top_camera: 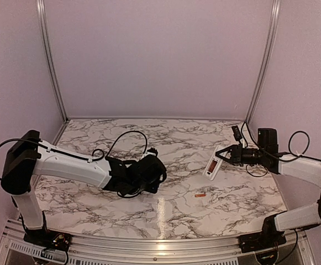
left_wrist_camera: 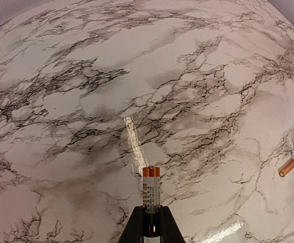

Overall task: Load the batteries into the remote control
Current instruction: Pick up the battery from the center of the board, then place the battery at the center of the board.

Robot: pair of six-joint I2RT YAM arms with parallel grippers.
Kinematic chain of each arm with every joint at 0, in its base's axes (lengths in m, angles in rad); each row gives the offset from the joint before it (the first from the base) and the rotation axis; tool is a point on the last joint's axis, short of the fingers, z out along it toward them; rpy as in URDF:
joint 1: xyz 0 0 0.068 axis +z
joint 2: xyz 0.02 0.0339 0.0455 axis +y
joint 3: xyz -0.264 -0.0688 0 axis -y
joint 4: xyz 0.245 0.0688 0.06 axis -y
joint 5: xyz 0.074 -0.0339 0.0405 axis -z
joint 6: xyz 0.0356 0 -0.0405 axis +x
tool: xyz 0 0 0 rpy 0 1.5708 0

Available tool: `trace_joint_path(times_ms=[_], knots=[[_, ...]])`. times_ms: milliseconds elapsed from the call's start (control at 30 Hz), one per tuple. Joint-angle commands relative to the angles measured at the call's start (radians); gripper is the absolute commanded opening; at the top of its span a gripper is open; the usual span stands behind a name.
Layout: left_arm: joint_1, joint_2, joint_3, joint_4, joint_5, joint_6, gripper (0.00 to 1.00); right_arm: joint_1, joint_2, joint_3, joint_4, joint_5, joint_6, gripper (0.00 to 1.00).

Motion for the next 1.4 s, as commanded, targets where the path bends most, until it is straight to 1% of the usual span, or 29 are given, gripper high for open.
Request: trace_joint_path(times_ms=[0, 100, 233, 400, 500, 600, 833, 933, 1167, 1367], knots=[[0.016, -0.175, -0.122, 0.010, -0.111, -0.200, 0.00, 0.057, 0.029, 0.013, 0.047, -0.020, 0.003, 0.00], [0.016, -0.214, -0.158, -0.053, -0.143, -0.369, 0.00, 0.103, 0.055, 0.030, 0.057, -0.017, -0.003, 0.00], [0.015, -0.204, -0.172, -0.159, -0.151, -0.616, 0.00, 0.147, 0.087, 0.054, 0.061, -0.017, -0.010, 0.00], [0.015, -0.171, -0.190, -0.240, -0.123, -0.826, 0.00, 0.178, 0.110, 0.073, 0.054, -0.017, -0.017, 0.00], [0.017, -0.146, -0.190, -0.286, -0.111, -0.924, 0.00, 0.180, 0.110, 0.077, 0.051, -0.017, -0.017, 0.00], [0.030, -0.117, -0.193, -0.304, -0.073, -0.990, 0.00, 0.180, 0.108, 0.077, 0.049, -0.017, -0.018, 0.00], [0.057, -0.019, -0.156, -0.319, 0.029, -1.062, 0.00, 0.180, 0.108, 0.075, 0.046, -0.010, -0.019, 0.00], [0.066, 0.019, -0.137, -0.319, 0.065, -1.071, 0.00, 0.180, 0.108, 0.076, 0.047, -0.008, -0.018, 0.00], [0.077, 0.054, -0.127, -0.295, 0.117, -1.059, 0.18, 0.180, 0.104, 0.078, 0.039, -0.001, -0.020, 0.00], [0.083, 0.038, -0.129, -0.275, 0.124, -1.019, 0.26, 0.180, 0.102, 0.079, 0.042, 0.003, -0.015, 0.00]])
